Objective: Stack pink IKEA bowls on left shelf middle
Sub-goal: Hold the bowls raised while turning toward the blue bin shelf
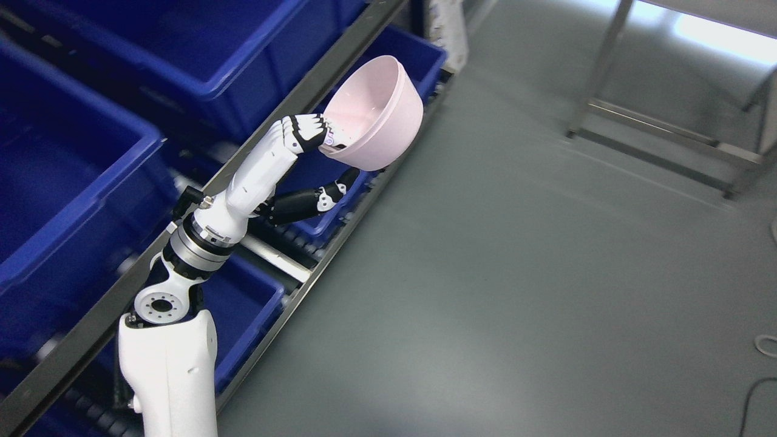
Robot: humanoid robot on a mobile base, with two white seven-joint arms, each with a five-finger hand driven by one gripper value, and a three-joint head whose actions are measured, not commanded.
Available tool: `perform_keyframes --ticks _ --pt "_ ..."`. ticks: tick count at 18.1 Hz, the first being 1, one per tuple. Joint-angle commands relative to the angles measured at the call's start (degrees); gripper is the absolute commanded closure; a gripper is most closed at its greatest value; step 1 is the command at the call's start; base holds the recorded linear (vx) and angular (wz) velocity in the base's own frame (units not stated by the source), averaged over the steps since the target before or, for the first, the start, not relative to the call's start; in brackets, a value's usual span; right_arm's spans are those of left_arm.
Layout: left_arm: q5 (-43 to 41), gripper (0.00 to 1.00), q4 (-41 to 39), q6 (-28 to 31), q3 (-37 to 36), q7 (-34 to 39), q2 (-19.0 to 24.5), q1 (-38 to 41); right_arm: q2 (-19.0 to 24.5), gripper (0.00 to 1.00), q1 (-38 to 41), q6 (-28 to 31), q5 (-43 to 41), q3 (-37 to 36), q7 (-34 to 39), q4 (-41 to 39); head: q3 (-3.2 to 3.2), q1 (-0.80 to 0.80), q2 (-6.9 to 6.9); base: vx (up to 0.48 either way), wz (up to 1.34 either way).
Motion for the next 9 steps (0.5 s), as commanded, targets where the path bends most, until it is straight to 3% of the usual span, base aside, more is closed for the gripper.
perform_keyframes --ticks 1,4,9 --pt "0.0 0.93 -3.8 0.2 -7.8 0.1 1.0 -0.7 -1.0 0.0 0.0 0.0 0.0 0.0 -0.2 0.0 0.0 0.0 0.0 -0.254 1.16" --pt "-1.6 0.94 -4.6 0.8 -12.6 0.2 1.0 -3.9 -1.0 0.0 0.0 0.0 0.0 0.0 -0.3 0.0 0.0 0.0 0.0 -0.199 1.18" --pt "-6.3 0.94 -4.6 7.5 -18.7 0.2 1.0 -13.6 -1.0 0.0 0.0 0.0 0.0 0.0 -0.3 0.0 0.0 0.0 0.0 -0.075 0.99"
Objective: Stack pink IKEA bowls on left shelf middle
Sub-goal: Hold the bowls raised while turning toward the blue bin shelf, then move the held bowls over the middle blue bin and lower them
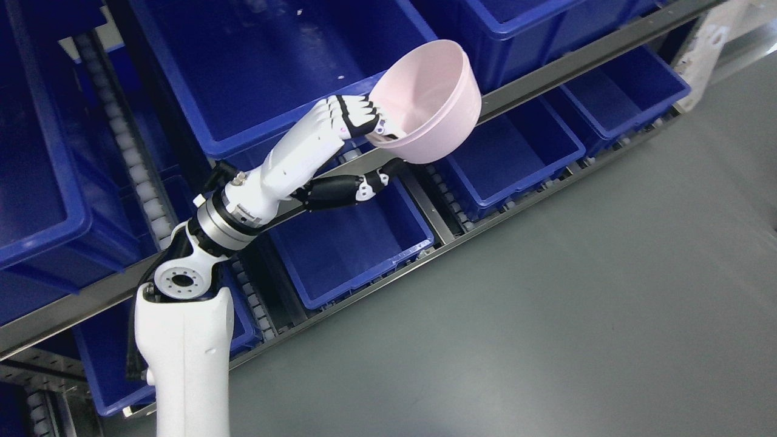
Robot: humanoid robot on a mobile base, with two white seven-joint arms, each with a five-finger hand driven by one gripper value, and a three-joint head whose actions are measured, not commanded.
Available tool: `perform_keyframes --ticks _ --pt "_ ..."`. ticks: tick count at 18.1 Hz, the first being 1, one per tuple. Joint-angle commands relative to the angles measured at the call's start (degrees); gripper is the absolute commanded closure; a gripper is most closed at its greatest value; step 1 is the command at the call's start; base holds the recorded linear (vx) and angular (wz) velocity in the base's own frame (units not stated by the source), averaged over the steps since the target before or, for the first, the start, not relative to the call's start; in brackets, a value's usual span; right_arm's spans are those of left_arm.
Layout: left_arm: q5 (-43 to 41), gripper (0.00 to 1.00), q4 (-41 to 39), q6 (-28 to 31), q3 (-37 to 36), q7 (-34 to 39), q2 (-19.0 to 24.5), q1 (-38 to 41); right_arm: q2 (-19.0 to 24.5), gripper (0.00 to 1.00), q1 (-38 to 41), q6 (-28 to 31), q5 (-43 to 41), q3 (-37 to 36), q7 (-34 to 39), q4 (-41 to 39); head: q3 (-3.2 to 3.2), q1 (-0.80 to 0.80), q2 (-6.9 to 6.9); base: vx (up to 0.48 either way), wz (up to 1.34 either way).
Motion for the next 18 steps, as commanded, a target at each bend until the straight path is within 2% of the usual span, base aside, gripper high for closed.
perform_keyframes --ticks 1,6,10,18 --pt "-5.1 0.94 -2.0 4.5 -12.8 0.1 1.0 -9.4 -1.0 0.0 0.0 0.0 0.0 0.0 -0.2 0.0 0.0 0.0 0.0 0.047 0.36" --pt "-8.7 0.94 -2.0 7.7 -11.9 0.0 1.0 -11.2 -1.0 0.0 0.0 0.0 0.0 0.0 -0.1 0.0 0.0 0.0 0.0 0.057 0.24" --pt "-9.3 0.94 -2.0 10.5 -9.3 -0.5 2.9 -11.5 -1.0 0.0 0.0 0.0 0.0 0.0 -0.2 0.0 0.0 0.0 0.0 0.083 0.27" --pt "-9.4 0.94 -2.0 12.2 -6.5 -2.0 6.5 -12.9 -1.0 0.0 0.0 0.0 0.0 0.0 -0.1 0.0 0.0 0.0 0.0 0.119 0.22"
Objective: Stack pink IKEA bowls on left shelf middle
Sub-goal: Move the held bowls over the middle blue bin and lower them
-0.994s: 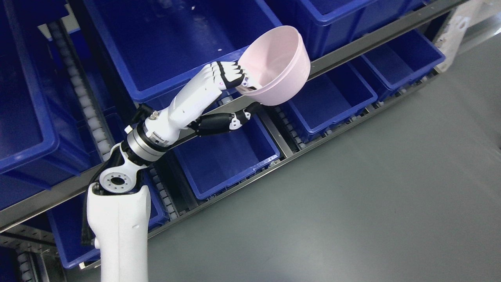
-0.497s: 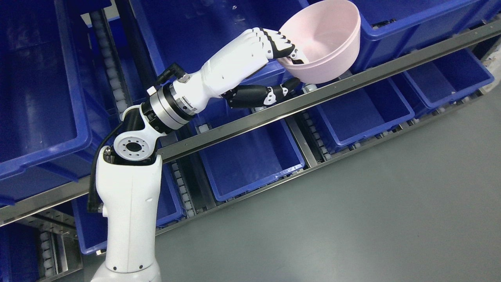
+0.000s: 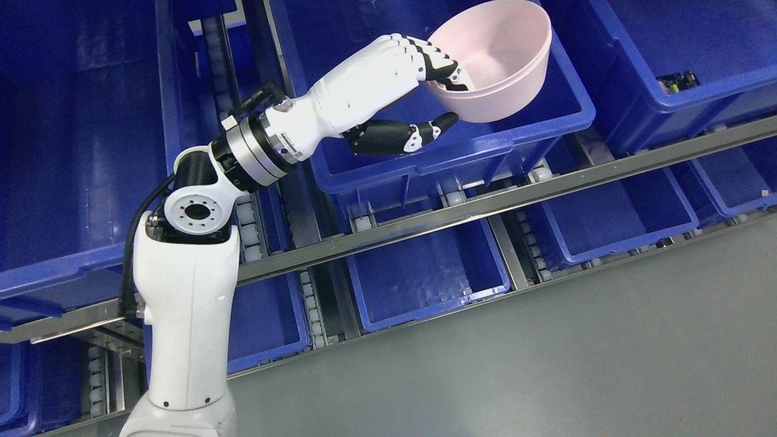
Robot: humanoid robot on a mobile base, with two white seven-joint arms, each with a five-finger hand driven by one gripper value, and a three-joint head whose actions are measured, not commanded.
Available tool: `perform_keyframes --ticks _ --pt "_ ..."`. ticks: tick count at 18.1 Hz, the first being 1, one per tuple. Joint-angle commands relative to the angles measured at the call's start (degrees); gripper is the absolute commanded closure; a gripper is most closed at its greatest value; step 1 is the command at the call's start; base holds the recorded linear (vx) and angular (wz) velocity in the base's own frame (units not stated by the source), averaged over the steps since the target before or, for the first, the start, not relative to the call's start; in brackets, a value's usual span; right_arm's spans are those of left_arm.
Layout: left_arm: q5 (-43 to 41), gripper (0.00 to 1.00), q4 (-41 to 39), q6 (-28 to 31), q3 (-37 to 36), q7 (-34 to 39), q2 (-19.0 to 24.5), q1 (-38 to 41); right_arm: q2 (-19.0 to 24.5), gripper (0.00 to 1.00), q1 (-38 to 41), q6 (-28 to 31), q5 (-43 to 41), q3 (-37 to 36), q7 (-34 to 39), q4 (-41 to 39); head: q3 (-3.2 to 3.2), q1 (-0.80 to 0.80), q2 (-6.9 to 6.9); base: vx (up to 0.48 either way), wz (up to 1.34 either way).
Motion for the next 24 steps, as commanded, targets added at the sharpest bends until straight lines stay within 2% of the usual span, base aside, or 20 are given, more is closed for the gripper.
perform_keyframes --ticks 1,10,14,20,24 --pt "-0.4 0.93 -0.3 1.5 1.1 -0.2 3.5 -1.4 -1.0 0.0 0.0 0.0 0.0 0.0 0.0 0.0 0.0 0.0 0.0 0.123 0.12" --pt "-0.5 0.93 0.0 4.5 1.7 -0.2 3.6 -1.5 -1.0 0.0 0.0 0.0 0.0 0.0 0.0 0.0 0.0 0.0 0.0 0.074 0.04" --pt "-2.5 0.93 1.6 6.5 1.5 -2.9 3.7 -3.0 -1.0 0.0 0.0 0.0 0.0 0.0 0.0 0.0 0.0 0.0 0.0 0.007 0.0" --pt "-5.8 0.92 4.2 14.8 -3.1 -6.3 3.7 -5.4 -1.0 0.0 0.0 0.0 0.0 0.0 0.0 0.0 0.0 0.0 0.0 0.0 0.0" --pt "-9.8 0.87 7.8 16.5 -4.5 -7.2 3.7 -6.2 -1.0 0.0 0.0 0.0 0.0 0.0 0.0 0.0 0.0 0.0 0.0 -0.011 -0.01"
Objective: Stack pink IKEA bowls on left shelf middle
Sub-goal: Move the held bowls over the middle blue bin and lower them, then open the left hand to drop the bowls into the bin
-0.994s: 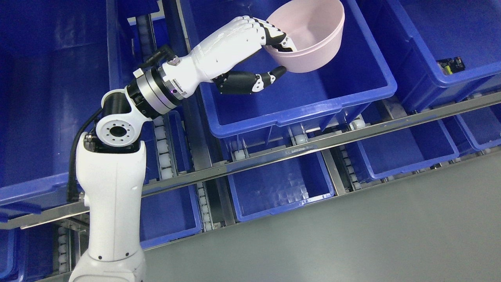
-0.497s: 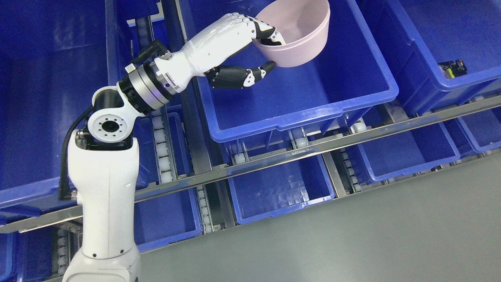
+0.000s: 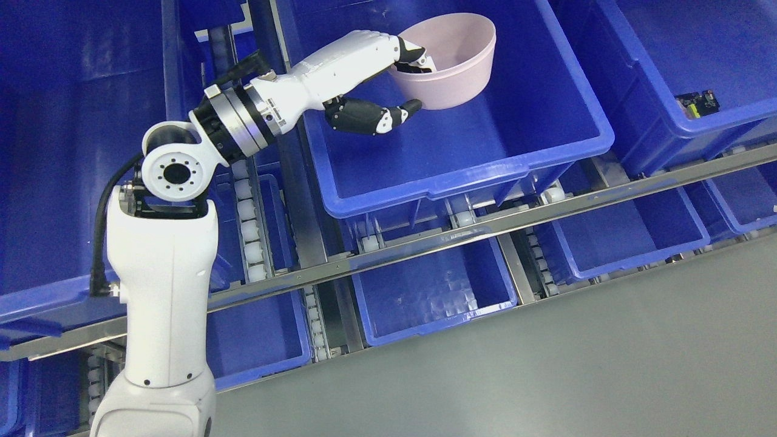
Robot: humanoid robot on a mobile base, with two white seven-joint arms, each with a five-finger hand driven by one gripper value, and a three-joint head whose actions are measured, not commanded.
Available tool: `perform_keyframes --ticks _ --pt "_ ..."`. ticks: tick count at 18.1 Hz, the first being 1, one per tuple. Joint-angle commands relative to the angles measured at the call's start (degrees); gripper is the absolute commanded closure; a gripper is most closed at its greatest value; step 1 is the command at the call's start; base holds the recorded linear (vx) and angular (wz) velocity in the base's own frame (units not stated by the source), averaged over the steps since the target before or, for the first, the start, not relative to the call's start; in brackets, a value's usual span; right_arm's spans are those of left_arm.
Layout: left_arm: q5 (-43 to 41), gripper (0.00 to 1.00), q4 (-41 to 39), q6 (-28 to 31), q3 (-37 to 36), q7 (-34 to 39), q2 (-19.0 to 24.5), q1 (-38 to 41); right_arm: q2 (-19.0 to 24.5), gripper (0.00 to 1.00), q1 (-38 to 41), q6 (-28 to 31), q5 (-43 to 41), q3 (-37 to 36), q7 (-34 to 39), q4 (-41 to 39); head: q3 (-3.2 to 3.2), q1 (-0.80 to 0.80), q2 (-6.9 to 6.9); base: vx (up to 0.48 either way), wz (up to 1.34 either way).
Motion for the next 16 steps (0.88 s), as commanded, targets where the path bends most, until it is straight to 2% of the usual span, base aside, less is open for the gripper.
perform_keyframes --ticks 1,3,10,14,16 --pt "-4.2 0.86 5.0 1.2 -3.5 -0.6 0.4 -0.9 -1.0 0.0 0.0 0.0 0.0 0.0 -0.1 0.0 0.0 0.0 0.0 -0.017 -0.02" --pt "-4.2 0.83 5.0 1.2 -3.5 -0.6 0.5 -0.4 -1.0 0.0 0.0 0.0 0.0 0.0 -0.1 0.0 0.0 0.0 0.0 -0.018 -0.06" --pt "-4.2 0.6 5.0 1.2 -4.8 -0.3 -0.1 0.2 -1.0 0.0 0.0 0.0 0.0 0.0 -0.1 0.0 0.0 0.0 0.0 -0.006 -0.01" --pt "-4.1 0.4 5.0 0.8 -2.9 0.2 -0.7 -1.0 -1.0 0.0 0.0 0.0 0.0 0.0 -0.1 0.0 0.0 0.0 0.0 -0.001 0.0" --pt "-4.0 0.27 5.0 1.1 1.6 3.9 -4.0 -3.4 -1.0 0.0 0.0 0.0 0.0 0.0 -0.2 0.0 0.0 0.0 0.0 -0.013 -0.01"
